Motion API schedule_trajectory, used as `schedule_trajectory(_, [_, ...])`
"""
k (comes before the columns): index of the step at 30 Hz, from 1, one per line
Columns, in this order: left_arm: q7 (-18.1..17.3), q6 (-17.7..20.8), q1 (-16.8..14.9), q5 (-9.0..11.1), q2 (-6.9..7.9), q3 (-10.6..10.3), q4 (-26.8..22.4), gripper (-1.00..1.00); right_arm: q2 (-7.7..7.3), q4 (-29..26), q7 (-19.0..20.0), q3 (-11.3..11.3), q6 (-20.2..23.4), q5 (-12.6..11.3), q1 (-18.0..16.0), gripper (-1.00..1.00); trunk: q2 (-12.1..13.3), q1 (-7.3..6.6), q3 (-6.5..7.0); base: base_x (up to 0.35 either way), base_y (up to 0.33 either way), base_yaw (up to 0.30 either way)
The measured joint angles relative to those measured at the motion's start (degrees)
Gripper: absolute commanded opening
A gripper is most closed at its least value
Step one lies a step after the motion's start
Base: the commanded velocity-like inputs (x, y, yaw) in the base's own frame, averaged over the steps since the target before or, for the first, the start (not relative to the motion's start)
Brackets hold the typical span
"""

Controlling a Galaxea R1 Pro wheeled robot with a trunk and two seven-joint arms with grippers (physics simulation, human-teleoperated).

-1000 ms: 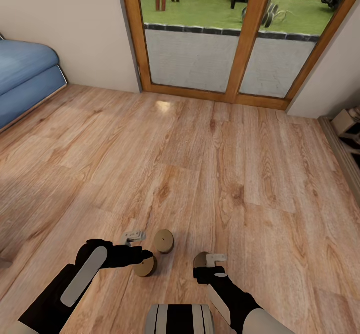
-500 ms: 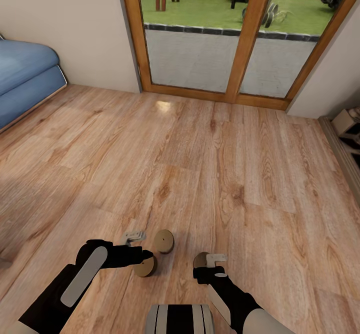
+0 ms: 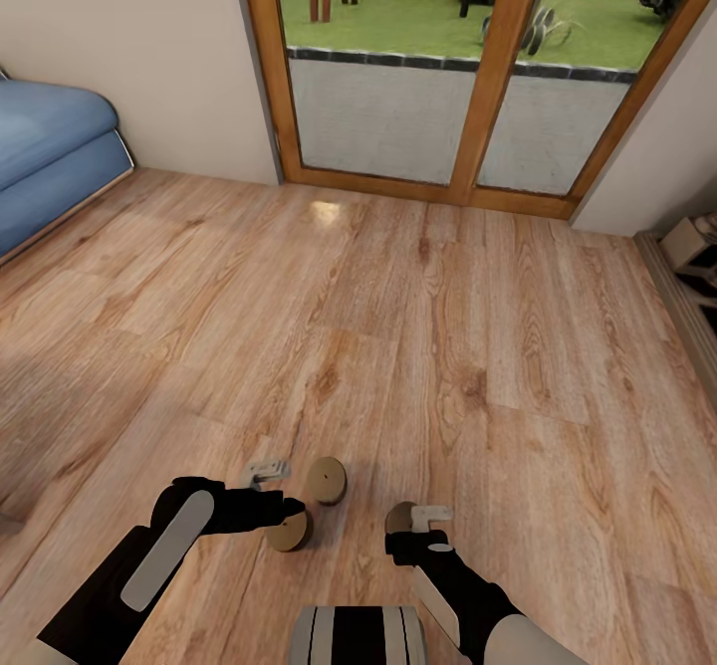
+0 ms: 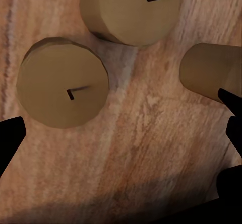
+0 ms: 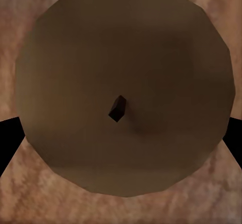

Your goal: Place each of the two pumpkins and all three candles from the living room inside a cabinet in the living room (use any cabinet), then make sure every cabinet is closed, and position the cauldron so it is next to a table in the living room.

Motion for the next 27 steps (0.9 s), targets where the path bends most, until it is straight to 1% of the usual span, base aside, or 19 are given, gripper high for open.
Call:
schedule_trajectory(14, [0.1, -0.1, 0.0, -0.2, -0.15, 0.0, 0.4, 1.00, -0.26, -0.1, 0.0, 0.0, 0.1, 0.2, 0.0, -1.00, 0.2, -0.36, 3.10, 0.000, 0.000, 0.000])
schedule_trajectory(20, [0.5, -0.3, 0.0, -0.6, -0.10, 0.1, 0.7, 1.00, -0.28, -1.0, -0.2, 0.0, 0.2, 0.2, 0.0, -1.00, 0.3, -0.52, 4.43, 0.000, 0.000, 0.000])
schedule_trajectory(21, [0.5, -0.3, 0.0, -0.7, -0.09, 0.1, 1.1, 1.00, -0.27, -1.8, -0.2, 0.0, 0.5, 0.4, 0.0, -1.00, 0.3, -0.55, 4.65, 0.000, 0.000, 0.000])
schedule_trajectory(23, [0.7, -0.5, 0.0, -0.8, -0.08, 0.1, 2.0, 1.00, -0.28, -5.2, -0.3, 0.0, 1.8, 0.4, 0.0, -1.00, 0.3, -0.60, 5.10, 0.000, 0.000, 0.000])
schedule_trajectory(24, [0.7, -0.5, 0.0, -0.9, -0.05, 0.2, 2.8, 1.00, -0.27, -7.3, -0.3, 0.0, 3.4, 0.4, 0.0, -1.00, 0.3, -0.62, 5.32, 0.000, 0.000, 0.000])
schedule_trajectory(25, [0.7, -0.6, 0.0, -1.0, -0.04, 0.2, 3.7, 1.00, -0.24, -9.5, -0.4, 0.0, 6.0, 0.3, 0.0, -1.00, 0.3, -0.65, 5.54, 0.000, 0.000, 0.000])
schedule_trajectory(26, [0.8, -0.7, 0.0, -1.0, -0.03, 0.2, 4.2, 1.00, -0.24, -10.8, -0.5, 0.0, 7.6, 0.3, 0.0, -1.00, 0.3, -0.67, 5.76, 0.000, 0.000, 0.000])
schedule_trajectory(27, [0.8, -0.7, 0.0, -1.1, -0.02, 0.3, 5.0, 1.00, -0.23, -13.4, -0.6, 0.0, 10.7, 0.1, 0.0, -1.00, 0.4, -0.70, 5.98, 0.000, 0.000, 0.000])
